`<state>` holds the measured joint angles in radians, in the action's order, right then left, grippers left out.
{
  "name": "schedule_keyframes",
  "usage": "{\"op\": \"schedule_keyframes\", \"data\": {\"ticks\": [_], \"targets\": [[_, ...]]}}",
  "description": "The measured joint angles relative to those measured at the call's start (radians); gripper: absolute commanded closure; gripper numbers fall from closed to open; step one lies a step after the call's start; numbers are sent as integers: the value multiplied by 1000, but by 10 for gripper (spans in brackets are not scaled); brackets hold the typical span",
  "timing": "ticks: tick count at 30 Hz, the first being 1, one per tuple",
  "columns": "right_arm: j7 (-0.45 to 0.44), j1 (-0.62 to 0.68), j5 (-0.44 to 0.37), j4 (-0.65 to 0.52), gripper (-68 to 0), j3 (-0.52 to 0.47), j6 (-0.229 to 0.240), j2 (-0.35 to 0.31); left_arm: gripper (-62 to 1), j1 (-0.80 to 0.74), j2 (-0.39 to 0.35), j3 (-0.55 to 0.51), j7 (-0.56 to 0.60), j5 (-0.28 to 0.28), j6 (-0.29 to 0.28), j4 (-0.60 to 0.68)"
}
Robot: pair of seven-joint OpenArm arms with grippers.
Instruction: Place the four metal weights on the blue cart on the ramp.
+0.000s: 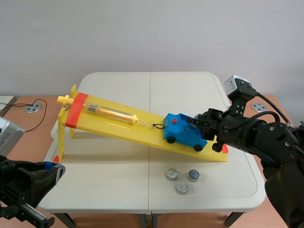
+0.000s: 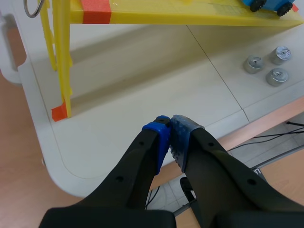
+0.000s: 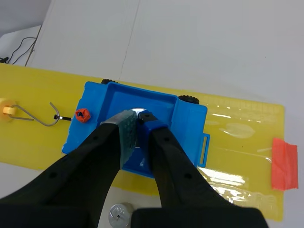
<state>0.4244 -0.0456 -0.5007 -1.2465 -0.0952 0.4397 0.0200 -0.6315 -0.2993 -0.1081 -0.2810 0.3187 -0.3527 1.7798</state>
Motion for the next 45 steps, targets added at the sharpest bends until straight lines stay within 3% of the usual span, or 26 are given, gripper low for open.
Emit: {"op": "schedule_keyframes", "data": {"ticks": [8, 21, 29, 33, 40, 45], "targets": [[-4, -45, 19, 67, -7, 0, -6, 34, -27, 0, 0, 0, 0, 0, 0, 0], [-27, -56, 44, 71, -7, 0, -37, 36, -27, 0, 0, 0, 0, 0, 0, 0], [-29, -56, 60, 71, -152, 0, -43, 36, -27, 0, 0, 0, 0, 0, 0, 0], [-31, -56, 60, 71, -286, 0, -43, 36, -27, 0, 0, 0, 0, 0, 0, 0], [-30, -51, 62, 50, -297, -58, -13, 36, -27, 0, 0, 0, 0, 0, 0, 0], [-22, 0, 63, -80, -297, -95, 3, 6, -27, 0, 0, 0, 0, 0, 0, 0]]}}
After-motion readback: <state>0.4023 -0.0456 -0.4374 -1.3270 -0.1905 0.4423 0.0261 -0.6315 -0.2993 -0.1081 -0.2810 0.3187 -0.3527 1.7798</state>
